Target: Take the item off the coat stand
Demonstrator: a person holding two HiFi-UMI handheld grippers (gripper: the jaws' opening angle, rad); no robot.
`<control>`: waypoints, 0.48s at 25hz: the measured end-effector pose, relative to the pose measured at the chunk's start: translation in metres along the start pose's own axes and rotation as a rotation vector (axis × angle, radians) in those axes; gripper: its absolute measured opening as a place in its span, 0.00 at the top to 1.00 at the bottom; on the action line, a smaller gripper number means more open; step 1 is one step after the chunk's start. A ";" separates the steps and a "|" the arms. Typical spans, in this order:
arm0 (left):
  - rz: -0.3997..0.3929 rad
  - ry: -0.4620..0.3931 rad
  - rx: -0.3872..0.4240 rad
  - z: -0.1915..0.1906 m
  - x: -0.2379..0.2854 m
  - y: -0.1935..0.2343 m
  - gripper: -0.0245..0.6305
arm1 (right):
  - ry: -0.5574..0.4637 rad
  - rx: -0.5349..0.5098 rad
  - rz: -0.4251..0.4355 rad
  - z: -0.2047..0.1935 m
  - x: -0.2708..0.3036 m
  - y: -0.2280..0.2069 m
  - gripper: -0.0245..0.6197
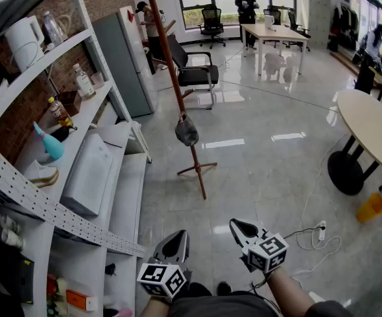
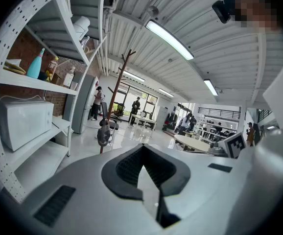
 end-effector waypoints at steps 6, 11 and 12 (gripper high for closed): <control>0.017 0.004 0.005 0.004 0.013 0.005 0.95 | -0.013 0.023 -0.013 0.009 0.012 -0.018 0.95; 0.016 0.015 -0.002 -0.002 0.028 0.022 0.95 | 0.004 0.019 -0.014 0.001 0.031 -0.028 0.95; 0.015 0.015 -0.006 -0.002 0.033 0.028 0.95 | 0.007 0.021 -0.017 0.002 0.036 -0.030 0.95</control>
Point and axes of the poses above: the fingertips, and each gripper's own axes: x forward along the fingers, y to its left, z out of its top, the point moved 2 cm from there along -x, backward along the fingers, and after that the axes turned 4 degrees about -y, right-handed, at the moved point
